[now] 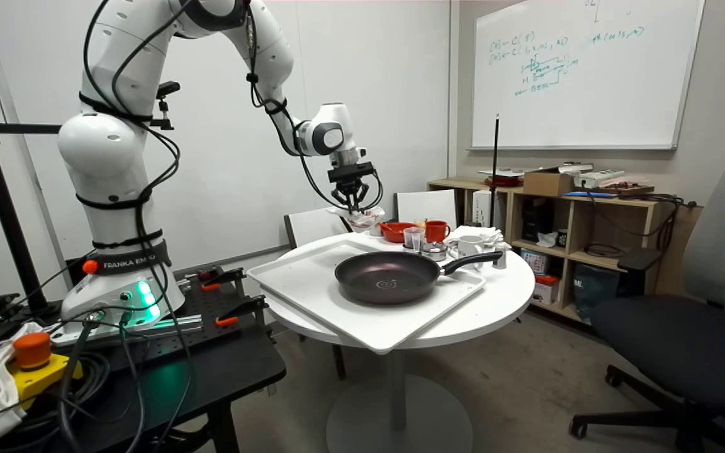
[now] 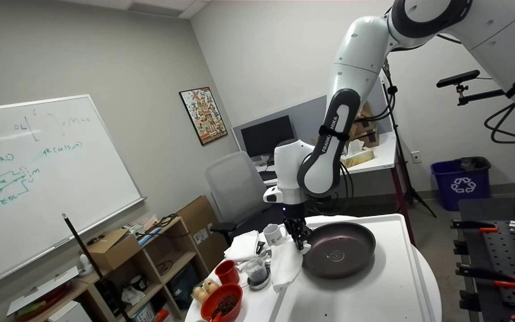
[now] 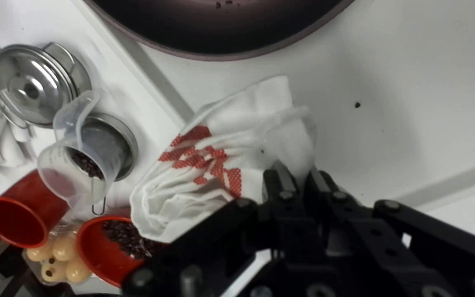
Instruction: Pick up the napkin from the table and wipe the pan
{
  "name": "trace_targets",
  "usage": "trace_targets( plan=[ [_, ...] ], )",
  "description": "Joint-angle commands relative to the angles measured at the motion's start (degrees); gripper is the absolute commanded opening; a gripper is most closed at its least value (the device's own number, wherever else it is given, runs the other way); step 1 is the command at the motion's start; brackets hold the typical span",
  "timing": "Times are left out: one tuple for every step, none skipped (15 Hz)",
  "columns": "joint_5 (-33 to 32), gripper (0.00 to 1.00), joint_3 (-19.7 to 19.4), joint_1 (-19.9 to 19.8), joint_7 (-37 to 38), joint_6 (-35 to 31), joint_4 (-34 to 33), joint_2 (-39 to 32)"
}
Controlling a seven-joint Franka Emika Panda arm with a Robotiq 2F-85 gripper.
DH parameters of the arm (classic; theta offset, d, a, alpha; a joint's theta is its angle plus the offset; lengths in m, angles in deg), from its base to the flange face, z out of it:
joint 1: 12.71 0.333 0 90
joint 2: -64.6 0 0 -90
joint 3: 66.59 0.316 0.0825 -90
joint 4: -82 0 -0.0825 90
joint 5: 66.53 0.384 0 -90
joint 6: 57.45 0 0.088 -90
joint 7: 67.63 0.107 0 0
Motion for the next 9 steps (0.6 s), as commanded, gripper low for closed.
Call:
trace_targets(
  plan=[
    [5.0,0.03,0.5,-3.5,-1.3,-2.7,5.6,4.5],
    [6.7,0.03,0.9,-4.9,-1.9,-2.9,6.6,5.5],
    [8.2,0.03,0.8,-5.9,-2.1,-3.4,7.6,6.2],
    [9.9,0.03,1.0,-7.1,-2.7,-3.6,8.6,7.0],
    [11.8,0.03,1.0,-8.1,-3.3,-3.6,9.6,7.8],
    [13.9,0.03,1.1,-9.2,-4.1,-3.1,10.3,8.3],
    [15.8,0.03,1.0,-10.0,-4.7,-3.1,11.2,8.8],
    [18.3,0.03,1.1,-11.1,-6.0,-2.7,12.1,9.3],
    [20.7,0.03,1.2,-11.9,-7.2,-2.3,12.9,9.7]
  ],
)
